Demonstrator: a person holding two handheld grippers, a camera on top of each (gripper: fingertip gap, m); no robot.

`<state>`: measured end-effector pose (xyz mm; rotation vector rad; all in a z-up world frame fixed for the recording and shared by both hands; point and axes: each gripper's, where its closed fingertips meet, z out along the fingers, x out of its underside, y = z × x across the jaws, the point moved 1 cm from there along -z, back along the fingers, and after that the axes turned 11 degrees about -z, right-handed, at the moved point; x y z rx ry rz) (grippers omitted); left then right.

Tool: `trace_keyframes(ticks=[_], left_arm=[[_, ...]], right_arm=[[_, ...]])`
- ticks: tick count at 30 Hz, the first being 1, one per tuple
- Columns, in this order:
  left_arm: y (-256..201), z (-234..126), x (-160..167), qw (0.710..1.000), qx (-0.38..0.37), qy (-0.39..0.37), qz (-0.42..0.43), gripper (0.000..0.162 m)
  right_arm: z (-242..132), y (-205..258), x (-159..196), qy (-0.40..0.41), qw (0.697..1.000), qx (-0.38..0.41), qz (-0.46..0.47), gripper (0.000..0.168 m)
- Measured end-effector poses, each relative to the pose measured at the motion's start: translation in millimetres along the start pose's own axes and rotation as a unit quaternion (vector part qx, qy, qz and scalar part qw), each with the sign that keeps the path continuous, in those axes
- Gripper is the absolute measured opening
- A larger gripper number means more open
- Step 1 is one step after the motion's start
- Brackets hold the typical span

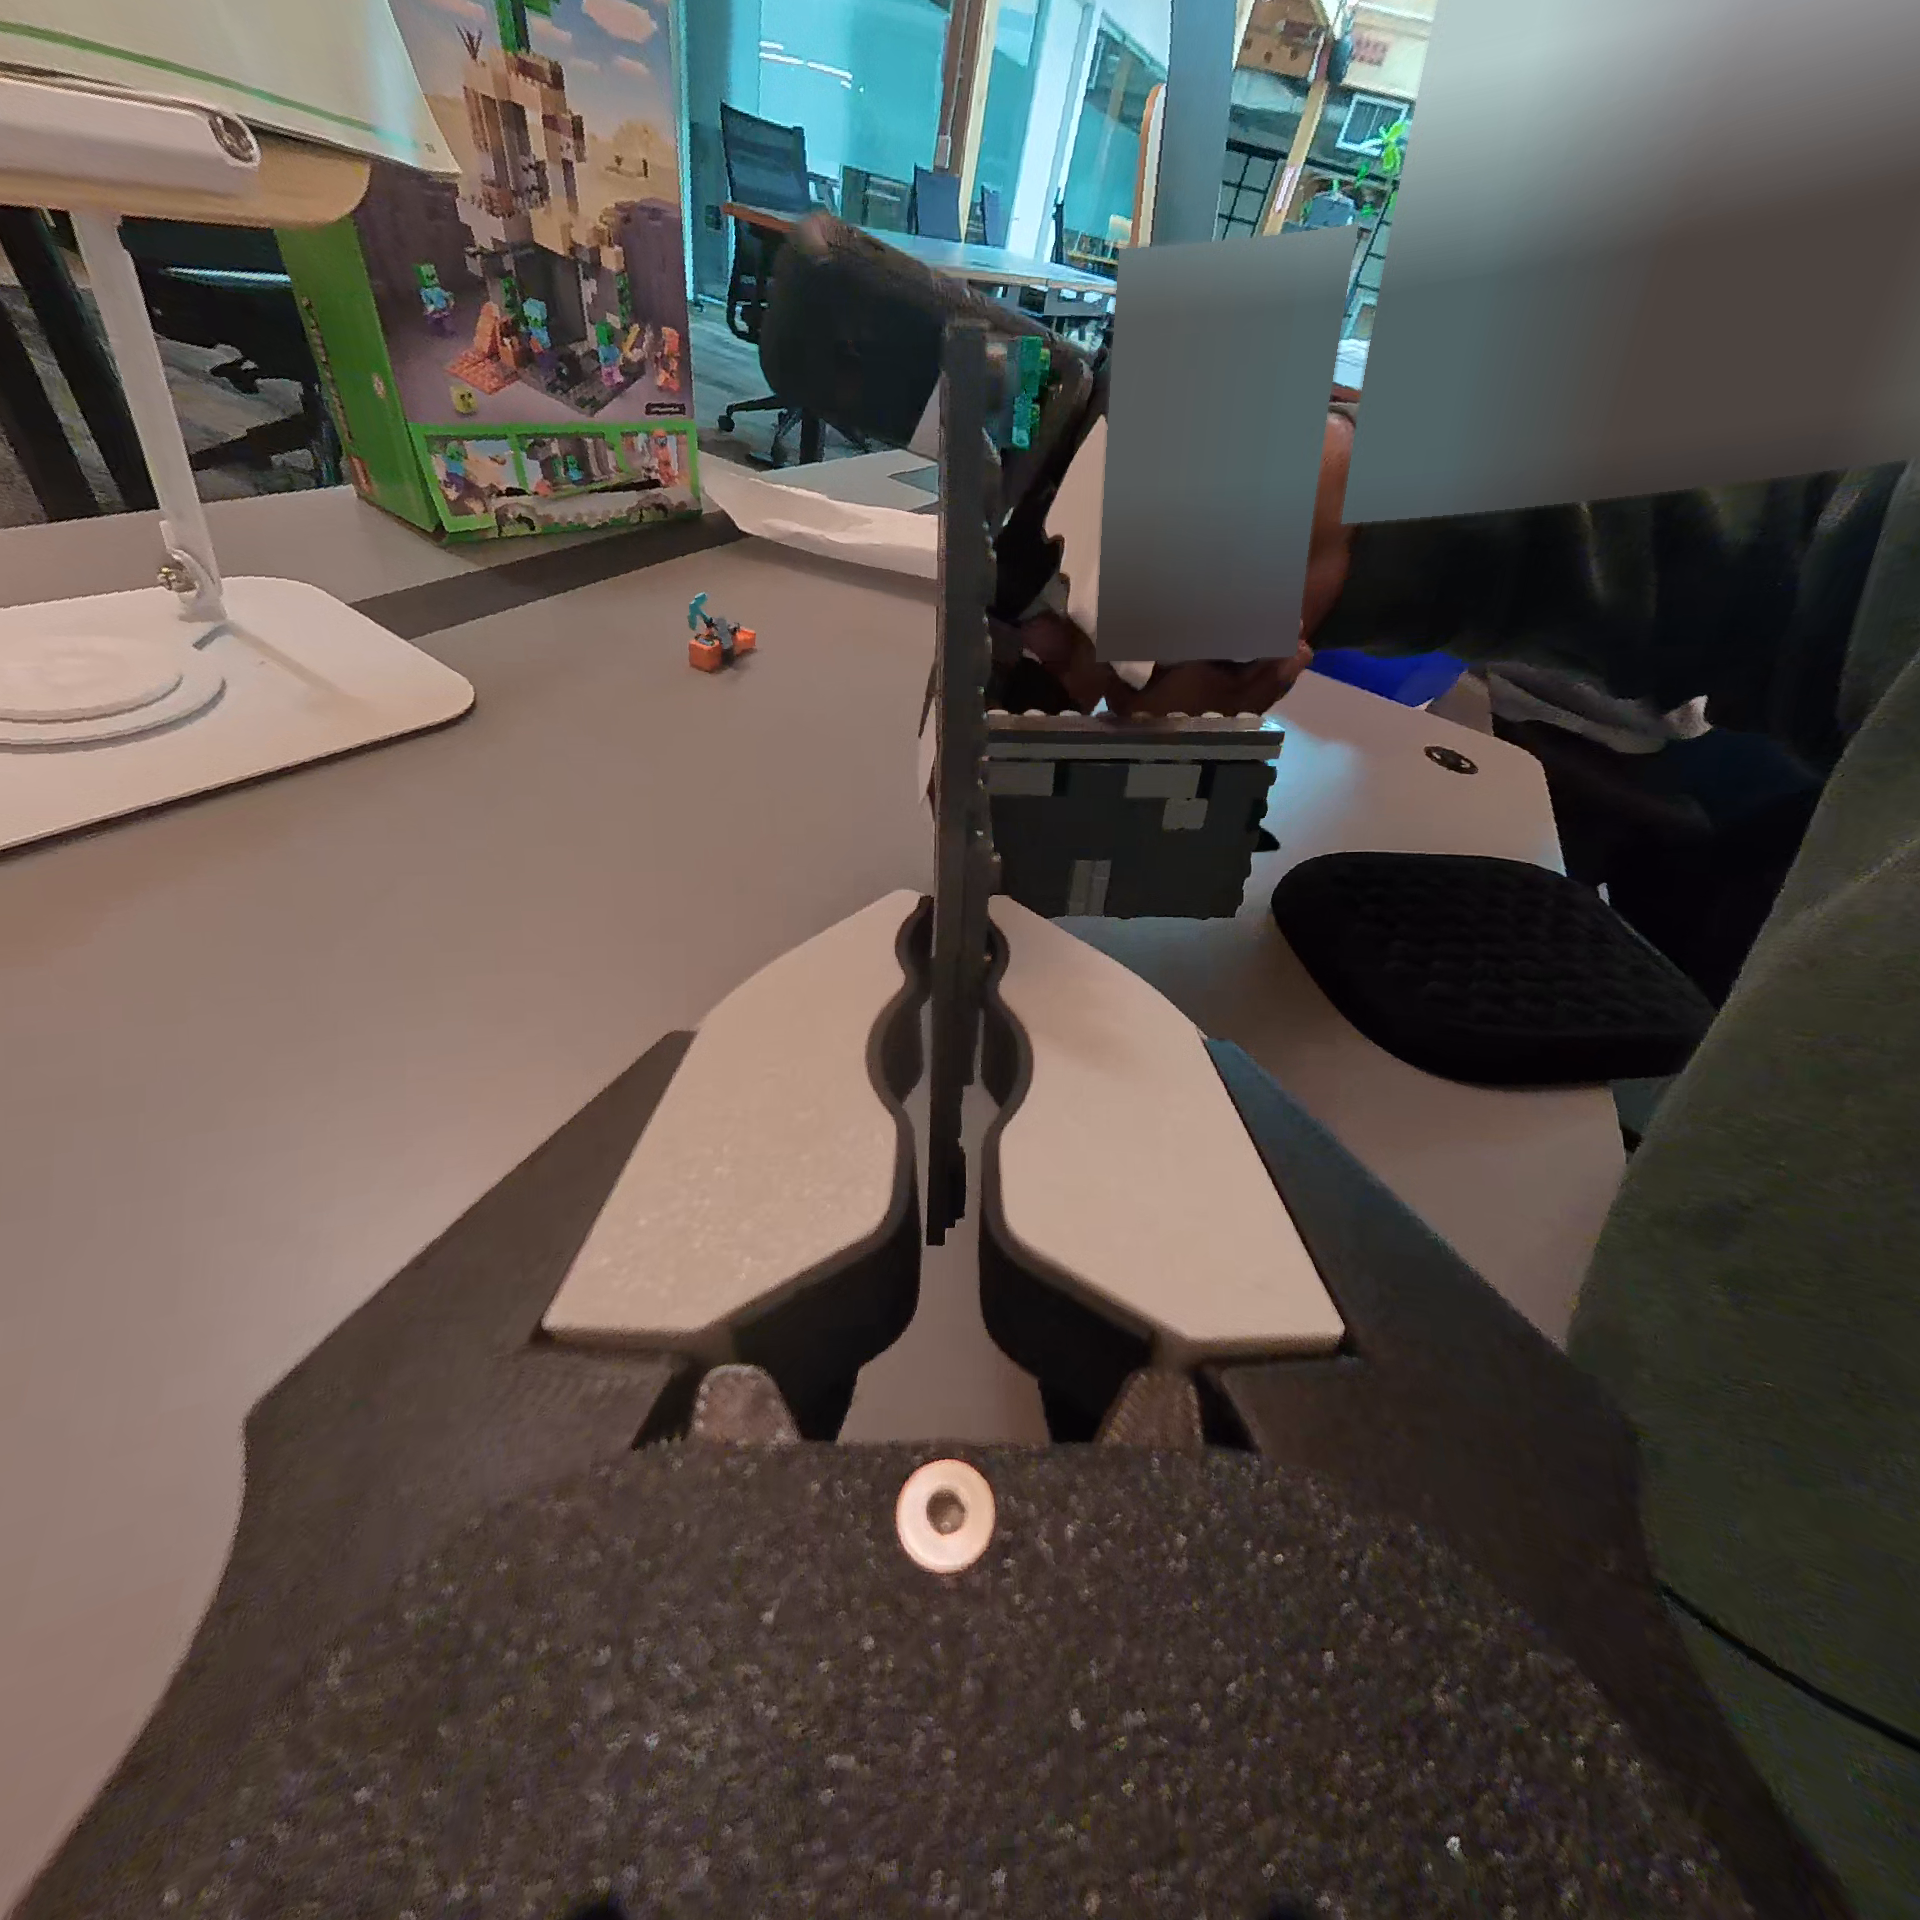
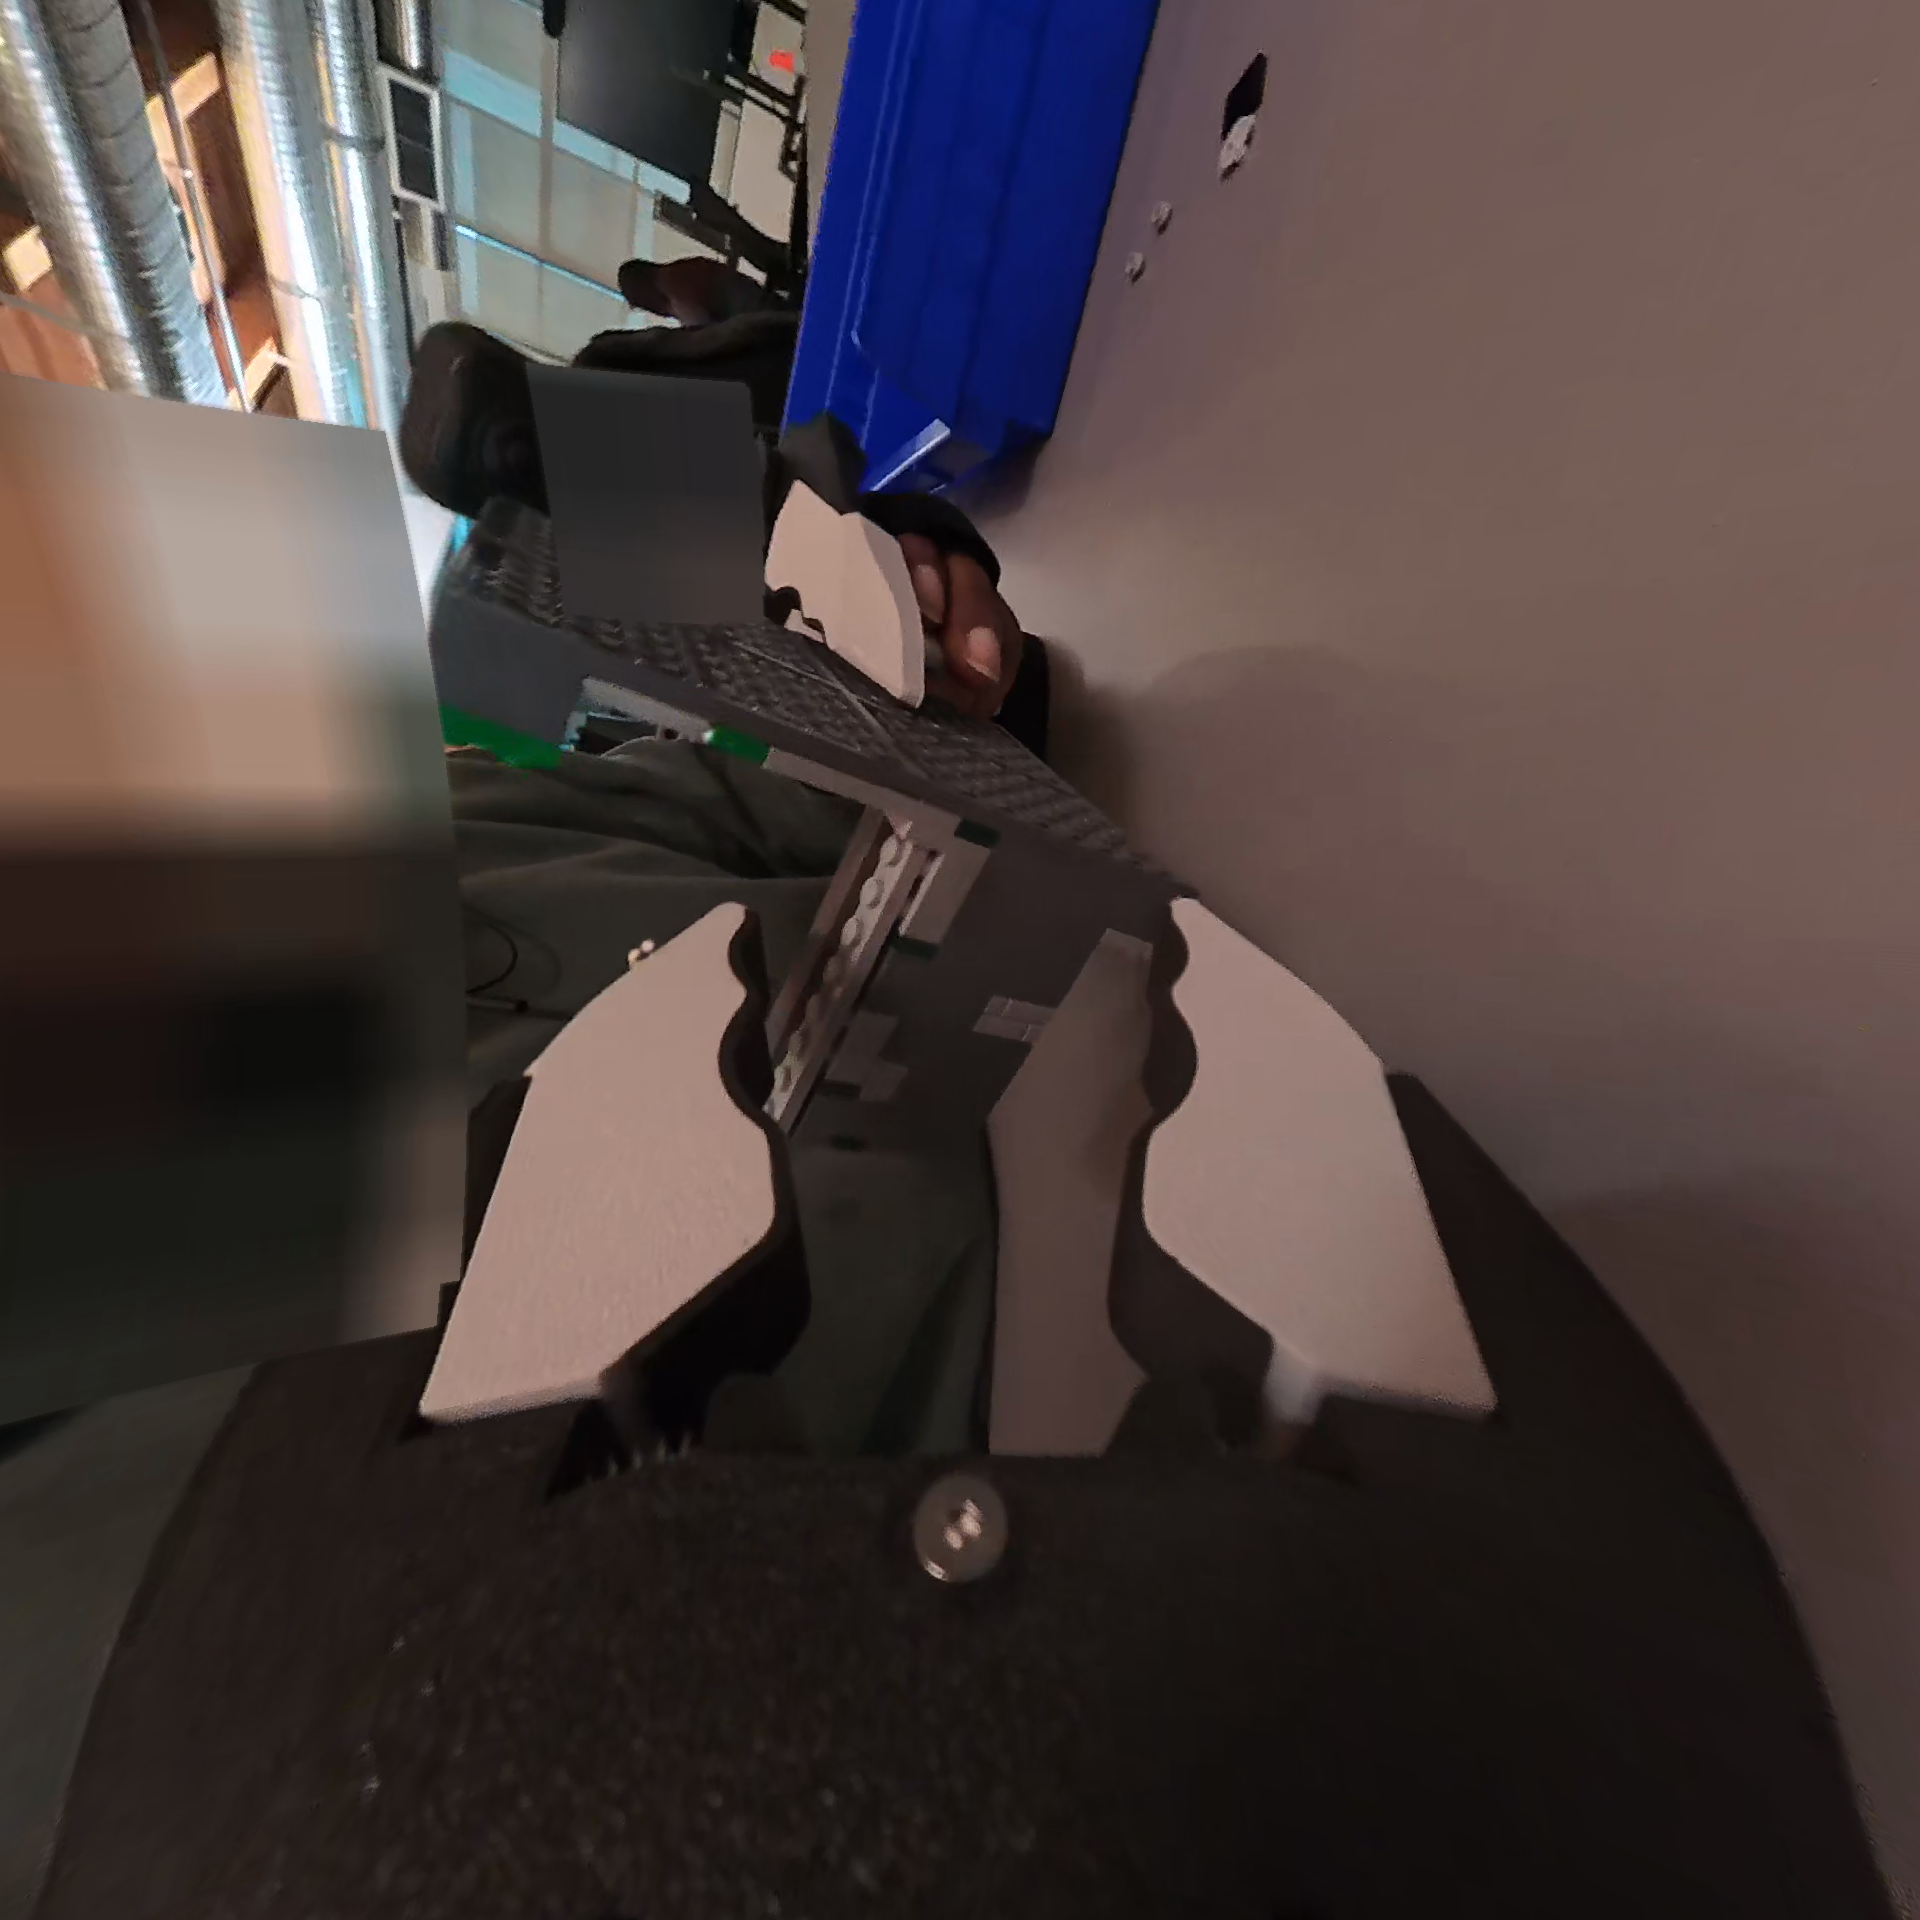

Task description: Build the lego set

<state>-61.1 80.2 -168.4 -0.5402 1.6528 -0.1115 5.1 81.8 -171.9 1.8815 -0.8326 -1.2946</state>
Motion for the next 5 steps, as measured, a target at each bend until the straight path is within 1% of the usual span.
trace_keyframes(ticks=[4,5], left_arm=[[-0.5,-0.2,0.4,1.0,-0.004,0.002,0.008,0.005],[-0.8,-0.5,-0.1,1.0,-0.004,0.001,0.009,0.005]], right_arm=[[5.0,-9.6,3.1,-0.014,0.999,0.004,0.037,0.074],[5.9,-11.4,5.1,-0.018,0.999,0.0,0.049,0.072]])
